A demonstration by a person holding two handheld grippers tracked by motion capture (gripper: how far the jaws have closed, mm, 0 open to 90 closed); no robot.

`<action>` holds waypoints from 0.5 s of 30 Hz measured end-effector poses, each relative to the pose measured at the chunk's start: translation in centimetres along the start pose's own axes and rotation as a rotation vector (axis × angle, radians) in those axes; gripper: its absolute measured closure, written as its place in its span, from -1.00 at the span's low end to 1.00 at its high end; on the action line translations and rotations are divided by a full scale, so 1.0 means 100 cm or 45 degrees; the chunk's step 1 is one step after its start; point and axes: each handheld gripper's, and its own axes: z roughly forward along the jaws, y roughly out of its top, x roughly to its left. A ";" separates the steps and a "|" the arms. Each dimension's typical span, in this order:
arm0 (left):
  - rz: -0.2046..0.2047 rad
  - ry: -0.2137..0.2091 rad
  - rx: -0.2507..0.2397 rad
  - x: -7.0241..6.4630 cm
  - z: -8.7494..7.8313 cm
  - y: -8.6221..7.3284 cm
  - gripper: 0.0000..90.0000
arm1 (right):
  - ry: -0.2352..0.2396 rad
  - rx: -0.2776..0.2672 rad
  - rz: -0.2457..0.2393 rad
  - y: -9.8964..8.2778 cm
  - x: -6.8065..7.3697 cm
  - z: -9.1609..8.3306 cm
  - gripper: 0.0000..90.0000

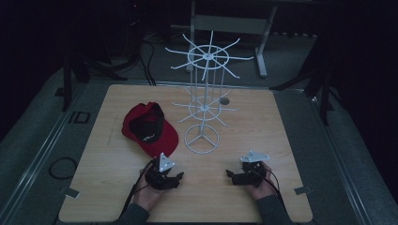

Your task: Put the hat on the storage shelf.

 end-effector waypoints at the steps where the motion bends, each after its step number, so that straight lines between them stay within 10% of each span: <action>1: 0.002 -0.002 0.000 0.000 0.000 0.000 -0.25 | 0.000 0.000 0.000 0.000 0.000 0.000 -0.71; 15: -0.068 -0.003 0.047 0.006 -0.013 -0.003 0.16 | 0.000 -0.001 -0.001 0.000 0.000 0.000 -0.71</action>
